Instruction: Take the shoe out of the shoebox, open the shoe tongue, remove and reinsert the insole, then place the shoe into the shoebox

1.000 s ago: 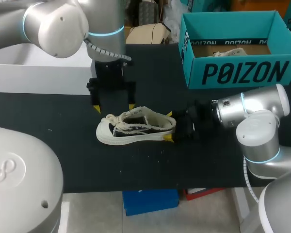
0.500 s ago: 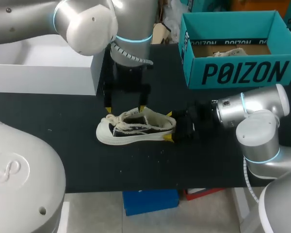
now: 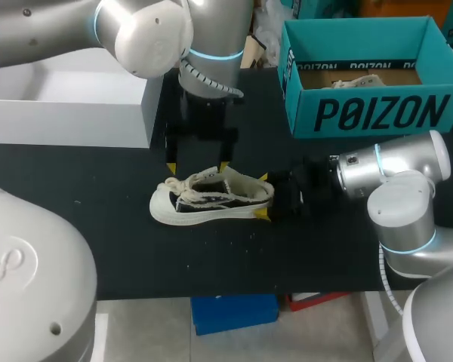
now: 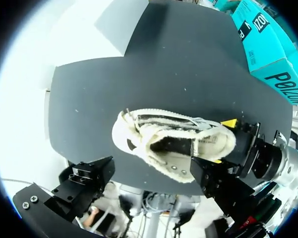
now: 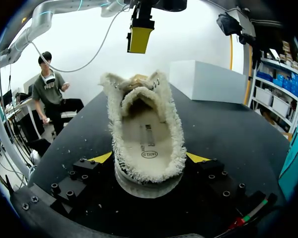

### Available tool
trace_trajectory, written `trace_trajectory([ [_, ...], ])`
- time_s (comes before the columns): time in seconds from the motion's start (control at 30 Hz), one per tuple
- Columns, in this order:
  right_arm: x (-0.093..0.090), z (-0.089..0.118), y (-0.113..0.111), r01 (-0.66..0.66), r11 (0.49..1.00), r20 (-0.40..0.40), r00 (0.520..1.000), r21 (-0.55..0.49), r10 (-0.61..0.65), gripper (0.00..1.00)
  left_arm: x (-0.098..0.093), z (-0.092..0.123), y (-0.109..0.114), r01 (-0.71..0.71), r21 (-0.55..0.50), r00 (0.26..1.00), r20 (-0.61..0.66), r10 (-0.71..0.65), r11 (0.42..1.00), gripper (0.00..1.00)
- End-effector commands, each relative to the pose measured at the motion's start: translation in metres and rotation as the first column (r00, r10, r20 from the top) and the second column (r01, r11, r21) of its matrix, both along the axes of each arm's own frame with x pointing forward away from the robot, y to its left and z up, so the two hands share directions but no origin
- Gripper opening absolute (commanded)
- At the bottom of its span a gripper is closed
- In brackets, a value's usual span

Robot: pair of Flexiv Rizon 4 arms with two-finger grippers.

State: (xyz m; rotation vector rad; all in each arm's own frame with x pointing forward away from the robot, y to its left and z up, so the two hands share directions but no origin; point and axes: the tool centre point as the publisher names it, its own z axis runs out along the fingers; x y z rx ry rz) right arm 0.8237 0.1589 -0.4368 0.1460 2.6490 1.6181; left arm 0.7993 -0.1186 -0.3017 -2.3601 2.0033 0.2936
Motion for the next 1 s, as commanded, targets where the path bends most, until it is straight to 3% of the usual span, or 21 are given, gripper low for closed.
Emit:
trace_trajectory([
  [0.03, 0.001, -0.002, 0.002, 0.002, 1.0, 0.0, 1.0, -0.001, -0.002, 0.0, 0.001, -0.003, 0.0, 0.04, 0.041, 0.999, 0.031, -0.041, 0.998, 1.0],
  [0.43, 0.001, -0.002, 0.002, 0.002, 1.0, 0.0, 1.0, -0.001, -0.002, 0.0, 0.001, -0.004, -0.021, 0.222, 0.115, 0.964, 0.121, -0.235, 0.968, 1.0],
  [0.7, 0.001, -0.002, 0.002, 0.002, 1.0, 0.0, 1.0, -0.001, -0.002, 0.0, 0.002, -0.023, -0.034, 0.283, 0.143, 0.944, 0.131, -0.302, 0.948, 1.0],
  [1.0, 0.001, -0.002, 0.002, 0.002, 1.0, 0.0, 1.0, -0.001, -0.002, 0.0, 0.004, -0.046, -0.05, 0.295, 0.21, 0.949, 0.053, -0.312, 0.932, 1.0],
])
